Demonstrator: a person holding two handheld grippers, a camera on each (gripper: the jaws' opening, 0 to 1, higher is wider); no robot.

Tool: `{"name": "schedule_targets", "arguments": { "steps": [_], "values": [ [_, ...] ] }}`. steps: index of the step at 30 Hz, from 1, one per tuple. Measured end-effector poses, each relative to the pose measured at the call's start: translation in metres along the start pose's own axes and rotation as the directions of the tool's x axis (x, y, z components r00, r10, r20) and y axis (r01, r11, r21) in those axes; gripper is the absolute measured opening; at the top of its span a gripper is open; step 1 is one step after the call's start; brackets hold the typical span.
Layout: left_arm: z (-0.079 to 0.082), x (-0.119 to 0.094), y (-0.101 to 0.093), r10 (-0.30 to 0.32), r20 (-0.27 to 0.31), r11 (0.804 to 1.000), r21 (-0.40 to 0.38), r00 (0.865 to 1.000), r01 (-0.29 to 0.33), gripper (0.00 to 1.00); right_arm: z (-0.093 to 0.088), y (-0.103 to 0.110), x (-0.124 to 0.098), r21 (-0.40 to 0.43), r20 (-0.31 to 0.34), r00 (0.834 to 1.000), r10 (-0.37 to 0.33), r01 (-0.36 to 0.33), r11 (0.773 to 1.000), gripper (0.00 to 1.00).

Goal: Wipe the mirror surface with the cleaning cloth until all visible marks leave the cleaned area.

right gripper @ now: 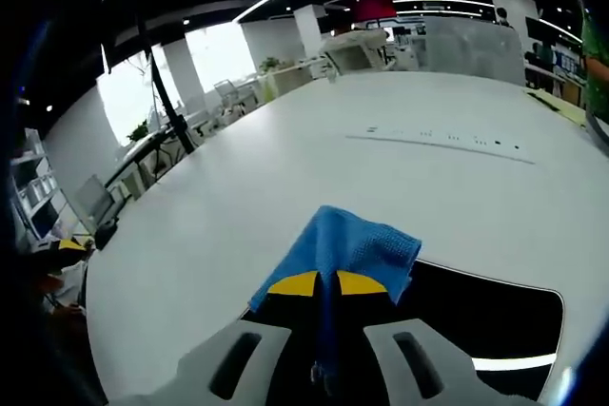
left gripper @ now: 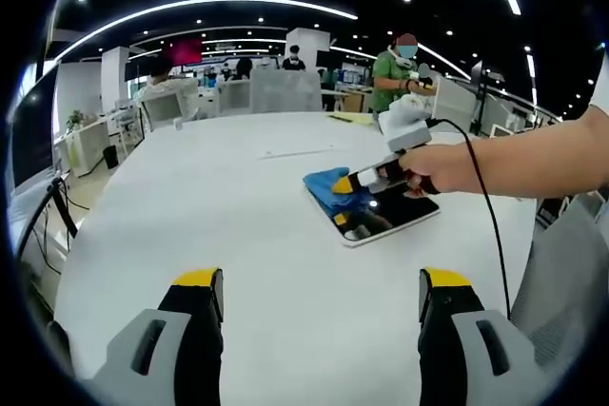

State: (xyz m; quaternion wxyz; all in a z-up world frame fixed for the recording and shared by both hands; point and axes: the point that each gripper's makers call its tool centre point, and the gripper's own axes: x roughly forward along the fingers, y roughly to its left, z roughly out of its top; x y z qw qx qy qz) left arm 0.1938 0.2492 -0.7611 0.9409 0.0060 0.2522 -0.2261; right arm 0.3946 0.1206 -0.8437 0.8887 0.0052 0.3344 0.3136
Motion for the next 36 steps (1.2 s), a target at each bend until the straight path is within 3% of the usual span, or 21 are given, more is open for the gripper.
{"name": "schedule_targets", "arguments": {
  "steps": [24,36],
  "values": [
    [0.006,-0.001,-0.003,-0.002,0.011,1.0,0.009,1.0,0.002,0.85,-0.002,0.002,-0.002,-0.014,-0.003,1.0,-0.001,0.001,1.0,0.01],
    [0.007,0.0,-0.005,-0.012,0.017,1.0,0.021,1.0,0.012,0.85,-0.011,0.014,-0.012,-0.014,-0.014,1.0,0.012,-0.012,1.0,0.01]
  ]
}}
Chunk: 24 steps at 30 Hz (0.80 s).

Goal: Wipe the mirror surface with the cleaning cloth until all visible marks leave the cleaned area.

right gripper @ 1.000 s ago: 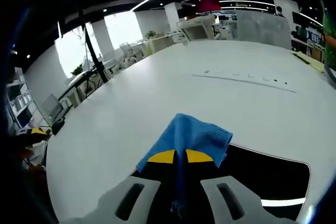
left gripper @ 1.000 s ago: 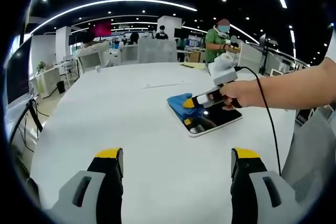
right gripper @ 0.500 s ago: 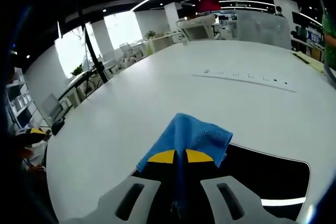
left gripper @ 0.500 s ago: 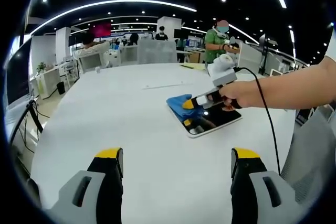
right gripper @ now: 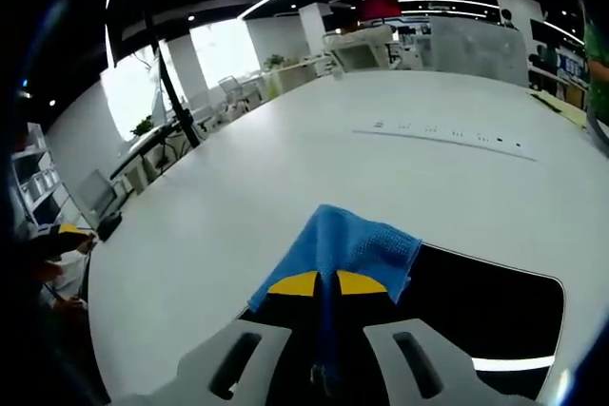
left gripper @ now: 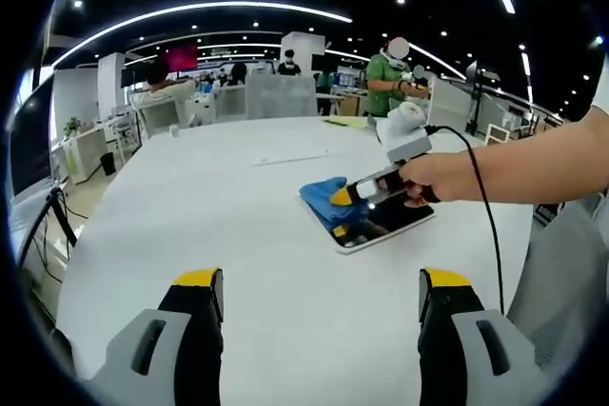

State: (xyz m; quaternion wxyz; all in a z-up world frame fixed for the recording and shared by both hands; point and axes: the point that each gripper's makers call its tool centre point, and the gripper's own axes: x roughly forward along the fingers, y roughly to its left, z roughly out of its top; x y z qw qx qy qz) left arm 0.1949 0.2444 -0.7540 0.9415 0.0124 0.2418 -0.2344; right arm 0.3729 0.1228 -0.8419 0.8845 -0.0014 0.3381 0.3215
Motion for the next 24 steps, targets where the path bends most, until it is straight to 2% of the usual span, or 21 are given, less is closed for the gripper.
{"name": "schedule_targets", "arguments": {
  "steps": [24],
  "values": [
    [0.008,-0.005,-0.008,-0.006,0.016,1.0,0.019,1.0,0.006,0.85,-0.015,0.015,-0.013,-0.001,0.008,1.0,0.015,-0.015,1.0,0.01]
  ]
}}
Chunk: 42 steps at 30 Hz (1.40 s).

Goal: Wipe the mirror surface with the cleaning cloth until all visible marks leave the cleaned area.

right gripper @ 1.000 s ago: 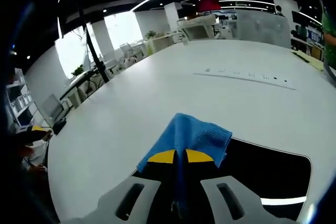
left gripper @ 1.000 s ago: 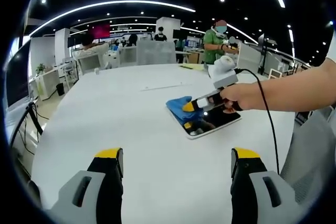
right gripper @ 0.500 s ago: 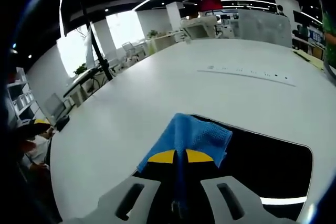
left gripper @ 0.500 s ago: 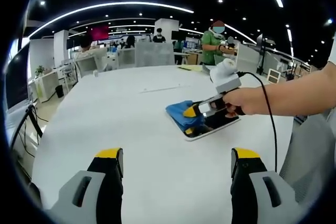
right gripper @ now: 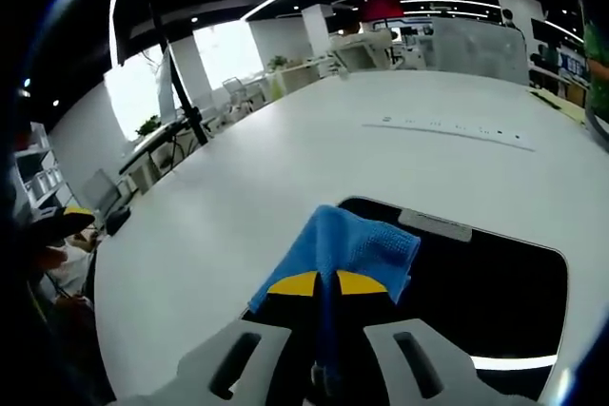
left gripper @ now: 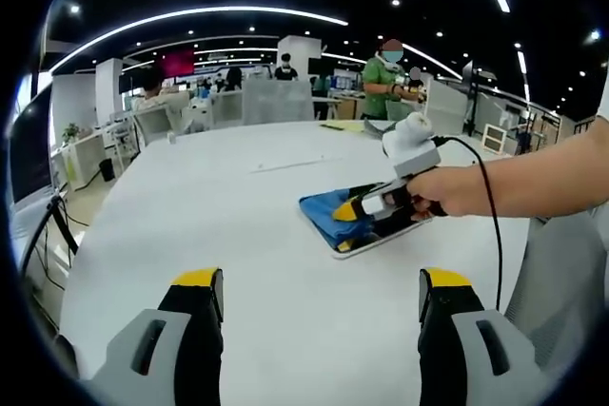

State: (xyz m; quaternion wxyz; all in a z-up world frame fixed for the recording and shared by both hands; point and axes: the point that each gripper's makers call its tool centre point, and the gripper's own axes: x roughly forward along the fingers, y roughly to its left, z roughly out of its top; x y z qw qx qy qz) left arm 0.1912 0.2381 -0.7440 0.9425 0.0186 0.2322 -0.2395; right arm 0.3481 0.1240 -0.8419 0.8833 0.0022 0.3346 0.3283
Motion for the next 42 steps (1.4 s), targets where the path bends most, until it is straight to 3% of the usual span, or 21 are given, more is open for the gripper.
{"name": "schedule_targets", "arguments": {
  "steps": [20,42],
  "values": [
    [0.001,-0.002,-0.003,-0.001,0.005,1.0,0.004,1.0,0.001,0.85,-0.01,0.01,-0.008,0.009,0.01,1.0,0.002,-0.003,1.0,0.02],
    [0.002,0.0,-0.007,-0.014,0.01,1.0,0.006,1.0,0.014,0.85,-0.016,0.016,-0.012,-0.047,0.026,1.0,-0.009,0.01,0.999,0.01]
  ]
}}
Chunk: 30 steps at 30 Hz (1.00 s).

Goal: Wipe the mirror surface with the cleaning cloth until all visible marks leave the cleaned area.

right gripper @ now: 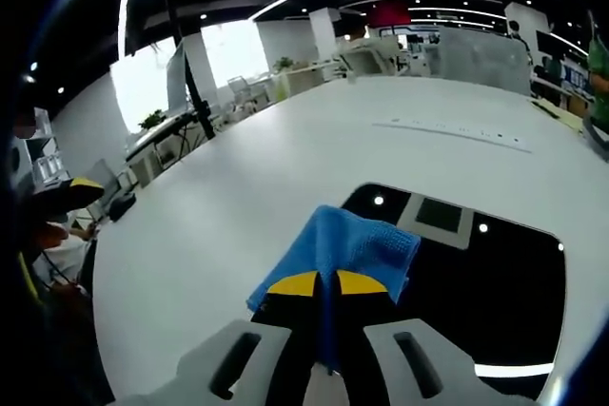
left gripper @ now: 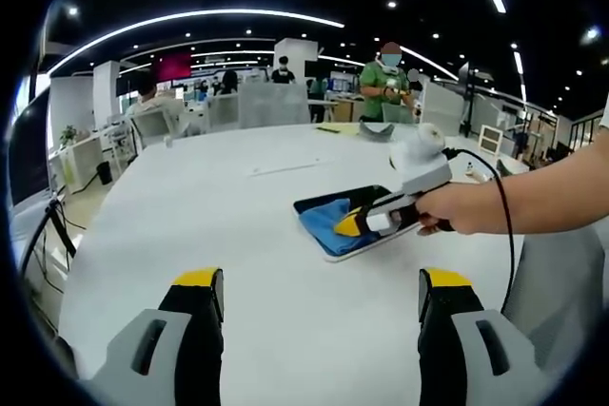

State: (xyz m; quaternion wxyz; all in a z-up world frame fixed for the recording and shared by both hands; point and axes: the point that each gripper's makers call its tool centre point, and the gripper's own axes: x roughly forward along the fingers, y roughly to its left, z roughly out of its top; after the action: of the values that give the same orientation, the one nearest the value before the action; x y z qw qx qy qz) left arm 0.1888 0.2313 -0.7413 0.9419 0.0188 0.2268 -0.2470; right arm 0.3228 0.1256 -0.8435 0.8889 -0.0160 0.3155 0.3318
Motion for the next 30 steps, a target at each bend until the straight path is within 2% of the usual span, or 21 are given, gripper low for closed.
{"name": "schedule_targets", "arguments": {
  "steps": [14,30],
  "values": [
    [-0.0014,0.0019,-0.0017,-0.003,-0.005,1.0,-0.004,1.0,0.003,0.84,-0.0007,-0.001,0.0005,-0.003,0.011,1.0,-0.006,0.006,1.0,0.01],
    [-0.0022,0.0032,0.0001,-0.004,-0.003,1.0,-0.006,1.0,0.004,0.84,0.0005,-0.0012,-0.0004,0.032,0.024,1.0,-0.004,0.003,0.999,0.0]
  ]
}}
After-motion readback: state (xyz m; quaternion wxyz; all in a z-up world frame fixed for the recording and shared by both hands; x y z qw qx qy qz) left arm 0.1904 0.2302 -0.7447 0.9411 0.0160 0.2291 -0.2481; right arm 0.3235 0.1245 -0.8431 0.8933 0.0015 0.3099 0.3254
